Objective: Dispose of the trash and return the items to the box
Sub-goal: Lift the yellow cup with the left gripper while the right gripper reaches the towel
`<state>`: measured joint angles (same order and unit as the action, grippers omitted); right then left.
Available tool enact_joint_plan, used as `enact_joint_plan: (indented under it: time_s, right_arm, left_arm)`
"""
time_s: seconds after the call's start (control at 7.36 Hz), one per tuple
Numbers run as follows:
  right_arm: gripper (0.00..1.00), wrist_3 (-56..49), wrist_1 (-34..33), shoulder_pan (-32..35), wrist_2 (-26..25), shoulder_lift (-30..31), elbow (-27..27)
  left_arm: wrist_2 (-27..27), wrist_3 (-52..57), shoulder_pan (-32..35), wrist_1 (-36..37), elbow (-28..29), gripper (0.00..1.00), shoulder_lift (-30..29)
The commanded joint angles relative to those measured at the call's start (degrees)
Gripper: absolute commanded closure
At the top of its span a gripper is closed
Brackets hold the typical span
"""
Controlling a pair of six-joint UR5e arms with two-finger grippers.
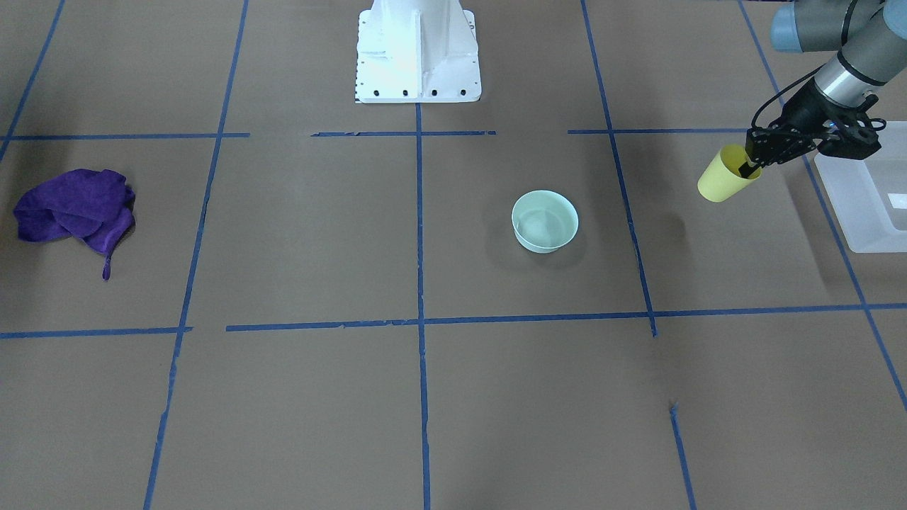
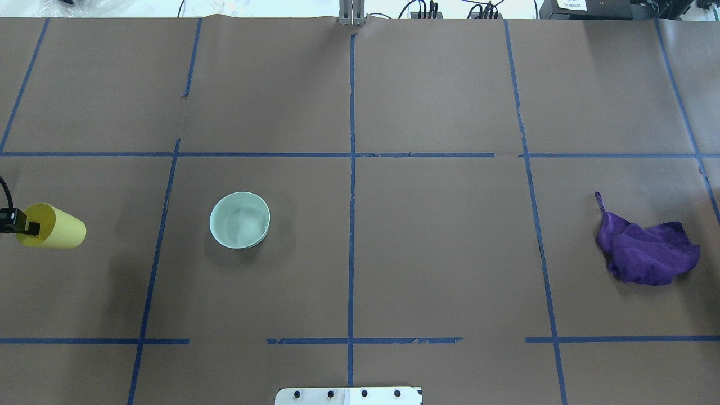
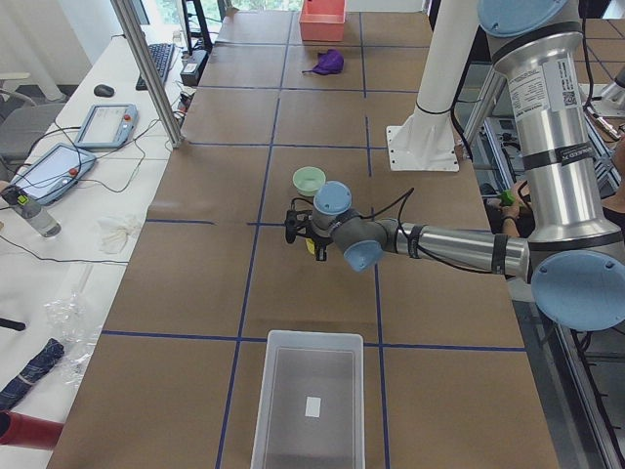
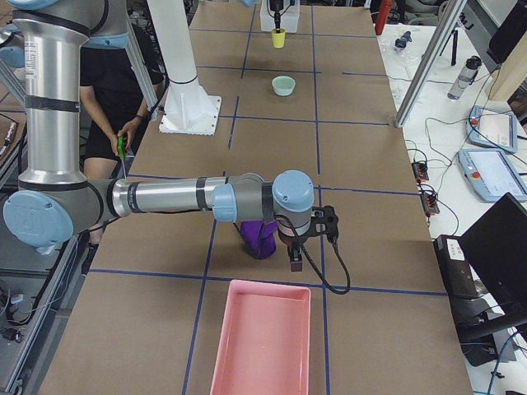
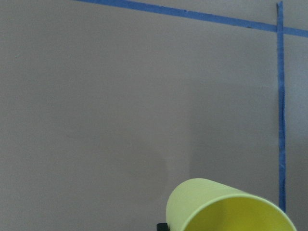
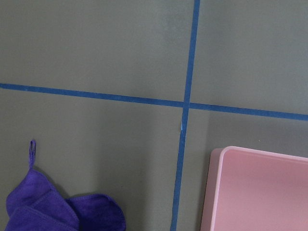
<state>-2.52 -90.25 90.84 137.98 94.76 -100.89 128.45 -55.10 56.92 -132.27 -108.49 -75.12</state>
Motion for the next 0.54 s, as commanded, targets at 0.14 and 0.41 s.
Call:
enact_joint_plan:
  time_s: [0.14, 0.41]
  right_arm:
    - [0.0, 7.6, 0.8, -2.8, 4.0, 2.0, -1.6]
    - [0.0, 17.3, 0.2, -6.8, 4.2, 0.0, -4.8]
  left_arm:
    - [0.0, 15.8, 9.8, 15.9, -4.2, 1.0, -2.9]
    - [-0.3, 26.3, 16.6, 22.2, -3.5, 1.0, -6.2]
